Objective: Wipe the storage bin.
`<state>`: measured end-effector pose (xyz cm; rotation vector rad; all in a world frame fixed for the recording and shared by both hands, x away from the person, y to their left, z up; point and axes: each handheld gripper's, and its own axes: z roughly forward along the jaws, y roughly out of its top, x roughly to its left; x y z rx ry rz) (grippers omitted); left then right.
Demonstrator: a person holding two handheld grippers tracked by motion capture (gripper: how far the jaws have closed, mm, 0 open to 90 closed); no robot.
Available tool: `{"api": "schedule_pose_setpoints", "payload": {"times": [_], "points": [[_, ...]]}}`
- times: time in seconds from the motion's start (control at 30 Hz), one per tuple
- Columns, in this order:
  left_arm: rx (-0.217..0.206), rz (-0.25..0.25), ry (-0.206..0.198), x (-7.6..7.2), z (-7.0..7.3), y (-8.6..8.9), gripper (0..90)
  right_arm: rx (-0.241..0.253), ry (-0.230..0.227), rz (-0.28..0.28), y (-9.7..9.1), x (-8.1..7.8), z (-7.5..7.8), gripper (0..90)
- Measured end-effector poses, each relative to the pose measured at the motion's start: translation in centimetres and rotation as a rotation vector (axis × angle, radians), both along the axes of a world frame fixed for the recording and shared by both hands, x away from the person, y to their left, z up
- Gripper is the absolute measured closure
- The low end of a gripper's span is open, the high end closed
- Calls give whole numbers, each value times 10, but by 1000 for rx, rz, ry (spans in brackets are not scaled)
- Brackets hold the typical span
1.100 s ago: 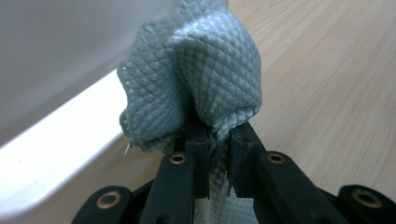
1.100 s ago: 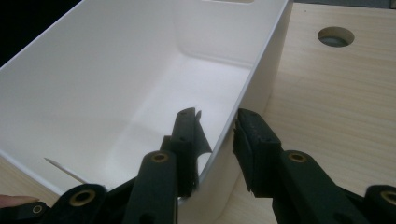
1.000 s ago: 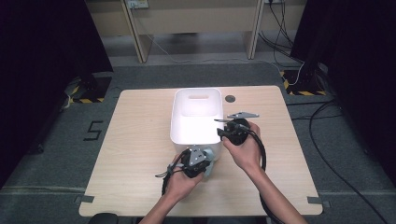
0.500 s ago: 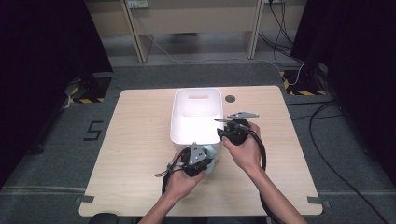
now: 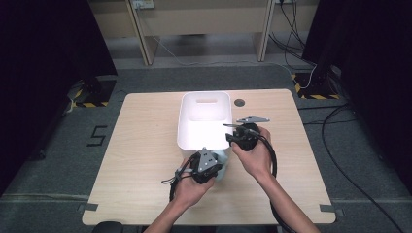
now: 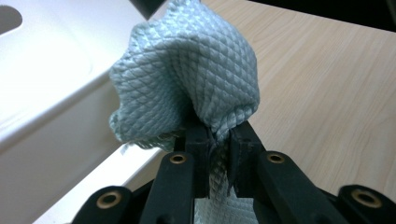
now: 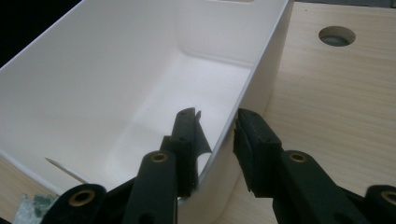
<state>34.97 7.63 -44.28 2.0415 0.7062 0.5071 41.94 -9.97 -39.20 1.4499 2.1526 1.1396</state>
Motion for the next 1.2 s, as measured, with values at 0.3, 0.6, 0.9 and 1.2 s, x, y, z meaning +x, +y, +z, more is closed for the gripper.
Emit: {"api": "schedule_pose_setpoints", "payload": {"times": [0.3, 0.6, 0.9, 1.2], "points": [[8, -8, 10, 4, 1, -5, 807, 0, 0, 0, 0, 0, 0, 695], [28, -11, 7, 6, -4, -11, 806, 5, -1, 0, 0, 0, 0, 694], [53, -8, 21, 8, -15, -14, 806, 4, -1, 1, 0, 0, 0, 693], [66, -6, 32, 9, -24, -16, 806, 4, -1, 0, 0, 0, 0, 693]]}}
